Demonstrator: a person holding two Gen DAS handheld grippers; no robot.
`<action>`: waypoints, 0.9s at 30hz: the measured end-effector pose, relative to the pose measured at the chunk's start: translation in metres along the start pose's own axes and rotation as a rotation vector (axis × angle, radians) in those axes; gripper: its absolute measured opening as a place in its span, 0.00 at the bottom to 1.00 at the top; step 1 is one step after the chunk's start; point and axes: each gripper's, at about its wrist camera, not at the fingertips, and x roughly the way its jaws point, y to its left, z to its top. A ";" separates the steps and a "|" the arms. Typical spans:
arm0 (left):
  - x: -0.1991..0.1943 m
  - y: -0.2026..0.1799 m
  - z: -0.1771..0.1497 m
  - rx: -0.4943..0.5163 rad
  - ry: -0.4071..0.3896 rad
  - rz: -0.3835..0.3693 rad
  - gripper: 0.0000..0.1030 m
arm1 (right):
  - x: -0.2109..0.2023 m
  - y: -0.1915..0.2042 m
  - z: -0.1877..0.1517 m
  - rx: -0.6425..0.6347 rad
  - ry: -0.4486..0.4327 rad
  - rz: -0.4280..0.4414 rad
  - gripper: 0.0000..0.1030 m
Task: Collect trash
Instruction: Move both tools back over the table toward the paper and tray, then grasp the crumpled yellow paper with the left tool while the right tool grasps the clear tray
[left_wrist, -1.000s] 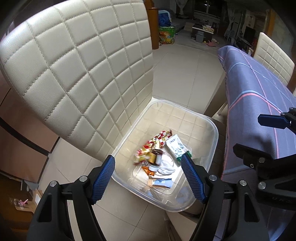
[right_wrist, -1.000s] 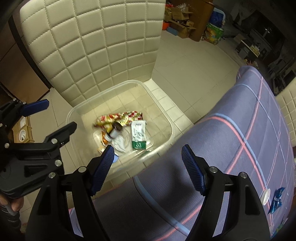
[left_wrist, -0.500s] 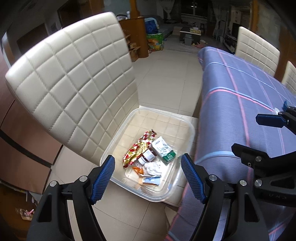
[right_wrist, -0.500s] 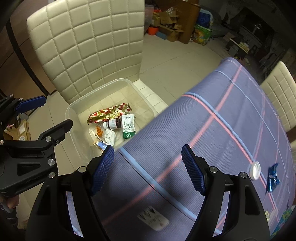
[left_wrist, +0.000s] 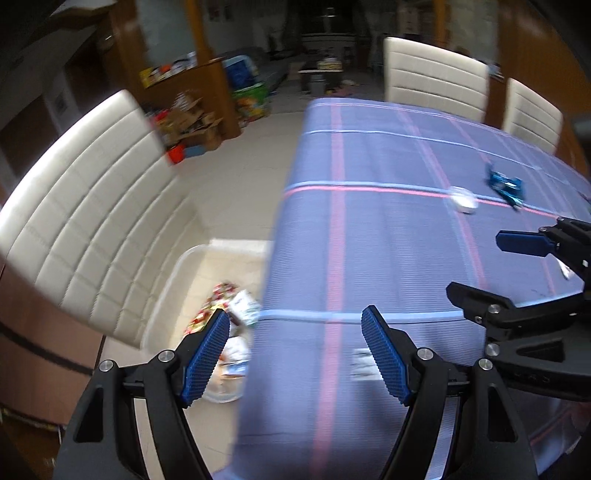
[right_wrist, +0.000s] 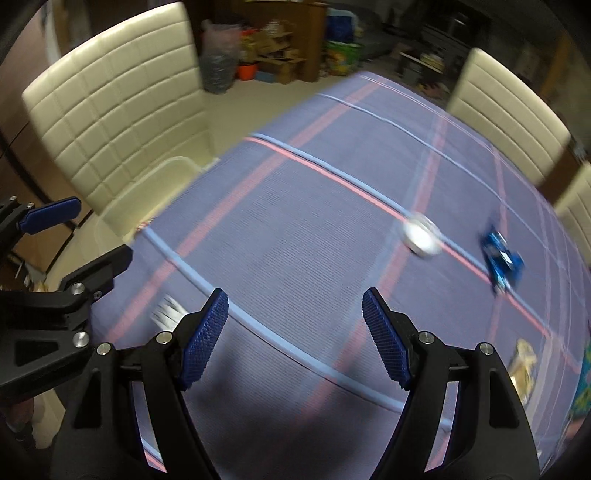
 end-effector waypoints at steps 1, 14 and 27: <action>-0.001 -0.015 0.001 0.024 -0.003 -0.014 0.70 | -0.001 -0.011 -0.007 0.019 0.003 -0.012 0.73; 0.008 -0.171 0.020 0.236 0.034 -0.151 0.70 | -0.018 -0.188 -0.103 0.345 0.036 -0.151 0.72; 0.020 -0.265 0.039 0.331 0.074 -0.236 0.70 | -0.026 -0.280 -0.156 0.496 0.042 -0.217 0.72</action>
